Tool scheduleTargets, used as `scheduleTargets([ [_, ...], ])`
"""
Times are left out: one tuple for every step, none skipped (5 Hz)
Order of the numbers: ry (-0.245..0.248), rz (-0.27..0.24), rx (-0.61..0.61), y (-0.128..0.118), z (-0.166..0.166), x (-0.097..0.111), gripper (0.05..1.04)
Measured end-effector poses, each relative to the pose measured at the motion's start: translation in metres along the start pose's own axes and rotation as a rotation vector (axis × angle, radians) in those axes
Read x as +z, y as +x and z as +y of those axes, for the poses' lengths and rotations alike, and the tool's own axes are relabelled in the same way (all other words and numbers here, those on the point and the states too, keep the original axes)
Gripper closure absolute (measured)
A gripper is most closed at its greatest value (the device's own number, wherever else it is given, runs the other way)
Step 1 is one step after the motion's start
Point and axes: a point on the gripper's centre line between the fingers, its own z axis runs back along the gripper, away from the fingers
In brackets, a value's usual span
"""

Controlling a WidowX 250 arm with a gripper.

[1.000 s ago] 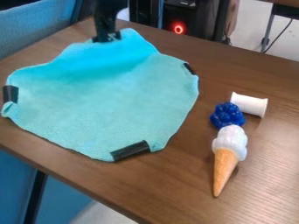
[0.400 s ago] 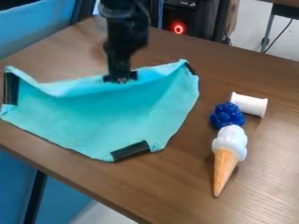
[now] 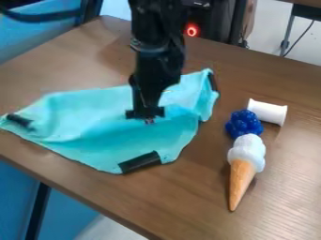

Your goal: Fold the cloth from top left to bottom right

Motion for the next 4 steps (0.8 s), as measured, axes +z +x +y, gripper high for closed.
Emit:
scheduleTargets([
  [-0.023,0.019,0.013,-0.001,-0.016,-0.005,0.870],
  [-0.106,0.009,-0.012,-0.003,-0.025,-0.004,0.612],
  [-0.195,-0.033,-0.030,-0.004,-0.015,0.011,0.307],
  [-0.351,-0.070,0.009,-0.009,0.005,0.017,0.091],
])
